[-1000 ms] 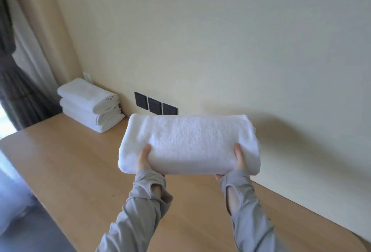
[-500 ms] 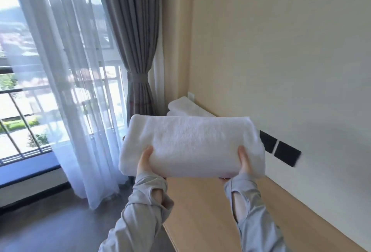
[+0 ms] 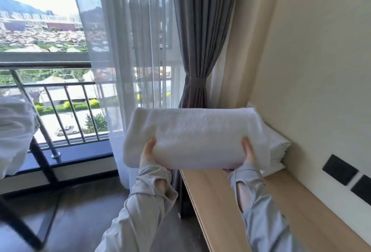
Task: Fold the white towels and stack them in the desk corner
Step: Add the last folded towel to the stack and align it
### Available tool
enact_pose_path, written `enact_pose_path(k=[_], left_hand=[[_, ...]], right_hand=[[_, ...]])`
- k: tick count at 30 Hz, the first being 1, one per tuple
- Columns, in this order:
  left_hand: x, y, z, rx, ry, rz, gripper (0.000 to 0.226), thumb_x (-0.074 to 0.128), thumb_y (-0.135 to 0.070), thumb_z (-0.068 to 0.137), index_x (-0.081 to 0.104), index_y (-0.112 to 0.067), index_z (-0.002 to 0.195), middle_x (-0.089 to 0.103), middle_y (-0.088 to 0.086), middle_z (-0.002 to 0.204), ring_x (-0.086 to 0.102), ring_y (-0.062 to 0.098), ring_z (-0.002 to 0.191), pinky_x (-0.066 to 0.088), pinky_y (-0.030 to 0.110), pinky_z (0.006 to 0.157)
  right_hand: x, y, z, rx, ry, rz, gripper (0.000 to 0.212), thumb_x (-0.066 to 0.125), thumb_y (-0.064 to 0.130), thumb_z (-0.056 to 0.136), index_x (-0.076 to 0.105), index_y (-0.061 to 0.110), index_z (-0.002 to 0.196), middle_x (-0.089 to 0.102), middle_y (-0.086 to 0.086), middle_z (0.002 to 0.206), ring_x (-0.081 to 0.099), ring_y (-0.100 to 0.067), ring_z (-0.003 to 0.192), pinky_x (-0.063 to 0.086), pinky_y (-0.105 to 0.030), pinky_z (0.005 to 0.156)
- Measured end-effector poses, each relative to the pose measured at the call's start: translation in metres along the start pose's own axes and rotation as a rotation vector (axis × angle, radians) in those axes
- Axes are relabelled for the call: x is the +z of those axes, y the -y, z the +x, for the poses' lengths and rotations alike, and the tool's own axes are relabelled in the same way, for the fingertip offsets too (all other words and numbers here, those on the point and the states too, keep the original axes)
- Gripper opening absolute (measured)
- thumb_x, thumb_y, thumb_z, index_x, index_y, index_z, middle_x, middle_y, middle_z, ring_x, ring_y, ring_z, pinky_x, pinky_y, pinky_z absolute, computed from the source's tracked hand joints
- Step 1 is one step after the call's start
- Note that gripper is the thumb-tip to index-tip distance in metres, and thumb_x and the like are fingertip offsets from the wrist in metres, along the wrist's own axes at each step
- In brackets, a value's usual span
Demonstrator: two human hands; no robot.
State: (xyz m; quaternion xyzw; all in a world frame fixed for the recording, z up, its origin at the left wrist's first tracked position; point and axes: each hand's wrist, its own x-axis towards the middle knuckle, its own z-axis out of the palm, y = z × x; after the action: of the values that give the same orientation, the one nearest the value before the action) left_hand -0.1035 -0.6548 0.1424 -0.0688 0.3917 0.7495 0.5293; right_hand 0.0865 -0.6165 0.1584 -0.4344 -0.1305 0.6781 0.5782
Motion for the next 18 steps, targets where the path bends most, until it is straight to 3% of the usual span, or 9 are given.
enact_pose_path(k=[3,5,9,13,18], left_hand=[[0.017,-0.013,0.034,0.021,-0.047,0.009,0.037,0.073,-0.033,0.076,0.047,-0.013,0.095,0.058,0.007,0.094,0.058,0.030,0.097,0.048,0.045,0.086],[0.033,-0.018,0.059,0.034,-0.065,-0.023,0.032,0.073,-0.031,0.076,0.048,-0.014,0.087,0.058,0.006,0.091,0.058,0.030,0.096,0.048,0.045,0.088],[0.068,-0.027,0.108,0.031,-0.033,-0.036,0.024,0.070,-0.030,0.079,0.050,-0.016,0.084,0.059,0.005,0.090,0.057,0.030,0.096,0.046,0.045,0.095],[0.105,-0.031,0.149,0.017,-0.009,-0.037,0.023,0.071,-0.029,0.077,0.053,-0.016,0.084,0.061,0.005,0.090,0.060,0.026,0.082,0.048,0.041,0.084],[0.150,-0.013,0.193,-0.048,0.034,0.011,0.024,0.071,-0.029,0.077,0.054,-0.018,0.090,0.061,0.003,0.097,0.059,0.027,0.100,0.048,0.041,0.092]], right_hand=[[0.030,-0.006,0.038,0.007,-0.045,0.040,0.063,0.069,0.045,0.075,0.042,0.021,0.126,0.053,-0.004,0.117,0.053,-0.028,0.102,0.047,-0.047,0.084],[0.049,-0.008,0.065,0.013,-0.049,0.078,0.060,0.073,0.045,0.072,0.043,0.025,0.120,0.055,0.000,0.102,0.055,-0.024,0.090,0.047,-0.042,0.075],[0.082,-0.004,0.118,0.032,-0.023,0.136,0.038,0.075,0.044,0.070,0.050,0.027,0.093,0.059,0.001,0.090,0.057,-0.020,0.079,0.047,-0.035,0.059],[0.109,0.007,0.160,-0.002,-0.030,0.165,0.033,0.075,0.042,0.070,0.051,0.029,0.088,0.061,0.001,0.093,0.059,-0.020,0.084,0.052,-0.040,0.072],[0.116,0.028,0.201,-0.070,-0.119,0.181,0.035,0.075,0.044,0.070,0.053,0.028,0.091,0.063,0.002,0.097,0.060,-0.020,0.091,0.051,-0.043,0.086]])
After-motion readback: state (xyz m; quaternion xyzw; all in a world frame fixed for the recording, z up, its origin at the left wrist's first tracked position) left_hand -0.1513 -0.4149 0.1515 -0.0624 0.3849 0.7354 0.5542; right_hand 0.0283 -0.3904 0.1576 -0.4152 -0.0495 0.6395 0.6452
